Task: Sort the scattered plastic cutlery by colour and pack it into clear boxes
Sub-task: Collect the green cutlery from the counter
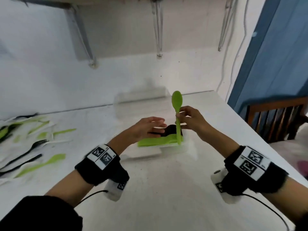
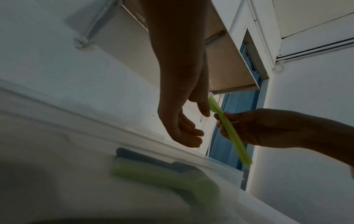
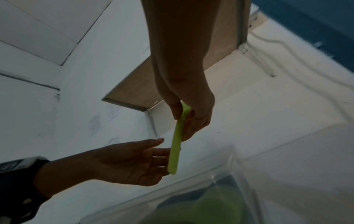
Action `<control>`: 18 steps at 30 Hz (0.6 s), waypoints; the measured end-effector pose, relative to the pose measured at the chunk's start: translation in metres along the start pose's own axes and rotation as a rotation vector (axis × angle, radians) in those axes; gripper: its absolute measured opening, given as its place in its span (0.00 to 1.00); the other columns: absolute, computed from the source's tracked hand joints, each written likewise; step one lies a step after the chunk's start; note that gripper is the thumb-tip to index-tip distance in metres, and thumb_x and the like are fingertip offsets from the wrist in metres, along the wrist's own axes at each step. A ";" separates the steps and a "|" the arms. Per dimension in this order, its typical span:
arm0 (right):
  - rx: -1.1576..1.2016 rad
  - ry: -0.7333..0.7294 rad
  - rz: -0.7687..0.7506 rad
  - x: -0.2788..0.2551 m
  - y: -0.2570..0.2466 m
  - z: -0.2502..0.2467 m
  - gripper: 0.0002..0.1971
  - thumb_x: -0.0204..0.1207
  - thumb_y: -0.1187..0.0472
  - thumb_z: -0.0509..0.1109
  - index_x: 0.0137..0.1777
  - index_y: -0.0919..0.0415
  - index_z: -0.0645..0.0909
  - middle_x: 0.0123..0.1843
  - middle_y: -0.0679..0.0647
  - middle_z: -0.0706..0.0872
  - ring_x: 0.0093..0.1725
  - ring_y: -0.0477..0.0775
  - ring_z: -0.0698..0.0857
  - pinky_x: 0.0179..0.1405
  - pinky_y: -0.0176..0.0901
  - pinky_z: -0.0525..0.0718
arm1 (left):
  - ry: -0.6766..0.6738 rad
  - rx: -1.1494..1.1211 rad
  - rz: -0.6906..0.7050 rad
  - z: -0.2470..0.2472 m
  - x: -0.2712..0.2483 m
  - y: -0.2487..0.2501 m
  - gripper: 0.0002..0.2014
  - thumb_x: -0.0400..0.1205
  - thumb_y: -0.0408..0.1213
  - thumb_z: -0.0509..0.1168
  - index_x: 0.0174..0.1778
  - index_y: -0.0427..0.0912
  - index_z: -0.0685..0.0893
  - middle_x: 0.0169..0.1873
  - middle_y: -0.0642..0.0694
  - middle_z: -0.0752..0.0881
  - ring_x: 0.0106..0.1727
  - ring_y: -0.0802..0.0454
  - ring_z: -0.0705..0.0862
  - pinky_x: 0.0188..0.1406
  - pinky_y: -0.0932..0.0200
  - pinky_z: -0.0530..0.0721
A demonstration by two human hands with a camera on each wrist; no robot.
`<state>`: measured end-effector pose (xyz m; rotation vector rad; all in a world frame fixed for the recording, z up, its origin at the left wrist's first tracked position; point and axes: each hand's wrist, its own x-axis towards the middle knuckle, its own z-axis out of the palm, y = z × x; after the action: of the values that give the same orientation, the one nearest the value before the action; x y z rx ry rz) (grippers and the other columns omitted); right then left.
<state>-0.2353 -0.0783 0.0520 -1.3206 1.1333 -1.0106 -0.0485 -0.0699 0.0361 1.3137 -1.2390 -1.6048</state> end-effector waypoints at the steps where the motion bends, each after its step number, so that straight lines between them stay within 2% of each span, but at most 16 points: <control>1: 0.000 -0.022 -0.004 0.006 0.001 0.002 0.07 0.79 0.69 0.66 0.54 0.66 0.73 0.37 0.55 0.79 0.36 0.52 0.83 0.38 0.40 0.88 | -0.013 0.045 -0.008 0.002 -0.002 -0.001 0.13 0.83 0.37 0.63 0.63 0.41 0.77 0.51 0.47 0.87 0.49 0.52 0.87 0.44 0.62 0.87; 4: 0.054 -0.071 0.000 0.020 0.006 0.006 0.08 0.78 0.70 0.67 0.54 0.66 0.72 0.40 0.56 0.80 0.39 0.54 0.84 0.46 0.47 0.87 | -0.038 0.165 -0.019 0.006 -0.007 -0.009 0.14 0.81 0.36 0.66 0.62 0.43 0.77 0.51 0.48 0.88 0.51 0.54 0.87 0.50 0.60 0.85; 6: 0.066 -0.100 0.011 0.026 0.010 0.007 0.10 0.76 0.69 0.69 0.55 0.66 0.73 0.42 0.57 0.81 0.40 0.53 0.84 0.41 0.42 0.88 | 0.028 0.191 0.016 0.005 -0.007 -0.016 0.12 0.79 0.31 0.68 0.58 0.42 0.81 0.47 0.48 0.88 0.47 0.54 0.87 0.52 0.57 0.84; 8: 0.057 -0.139 0.013 0.029 0.013 0.006 0.11 0.75 0.69 0.71 0.54 0.66 0.74 0.41 0.56 0.83 0.41 0.51 0.85 0.35 0.37 0.88 | 0.114 0.169 0.069 0.000 -0.008 -0.022 0.08 0.79 0.28 0.68 0.52 0.42 0.83 0.41 0.49 0.89 0.42 0.55 0.87 0.51 0.56 0.84; 10: 0.074 -0.174 0.020 0.031 0.014 0.005 0.12 0.74 0.70 0.71 0.55 0.66 0.74 0.41 0.57 0.83 0.39 0.50 0.85 0.35 0.38 0.88 | 0.164 0.151 0.098 -0.006 -0.012 -0.024 0.06 0.81 0.31 0.66 0.52 0.42 0.84 0.39 0.50 0.90 0.41 0.57 0.87 0.50 0.58 0.85; 13: 0.134 -0.188 0.024 0.033 0.019 0.005 0.13 0.72 0.72 0.72 0.55 0.68 0.75 0.40 0.59 0.84 0.34 0.50 0.86 0.34 0.39 0.89 | 0.132 0.213 0.076 -0.011 -0.016 -0.025 0.10 0.83 0.38 0.64 0.58 0.42 0.83 0.48 0.47 0.89 0.47 0.56 0.87 0.46 0.64 0.85; 16: 0.126 -0.218 0.046 0.034 0.024 0.011 0.15 0.71 0.71 0.74 0.57 0.69 0.76 0.40 0.59 0.85 0.33 0.49 0.88 0.32 0.37 0.88 | 0.105 0.350 0.073 -0.015 -0.011 -0.025 0.09 0.78 0.33 0.69 0.54 0.43 0.85 0.45 0.47 0.88 0.43 0.58 0.85 0.42 0.68 0.82; 18: 0.094 -0.238 0.050 0.038 0.027 0.014 0.17 0.71 0.70 0.74 0.58 0.67 0.75 0.41 0.59 0.84 0.36 0.51 0.87 0.32 0.38 0.88 | 0.101 0.419 0.080 -0.019 -0.006 -0.023 0.08 0.77 0.31 0.71 0.51 0.43 0.86 0.43 0.46 0.88 0.40 0.60 0.84 0.42 0.70 0.80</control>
<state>-0.2162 -0.1121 0.0225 -1.2926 0.9230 -0.8351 -0.0273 -0.0625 0.0157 1.5530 -1.5999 -1.2461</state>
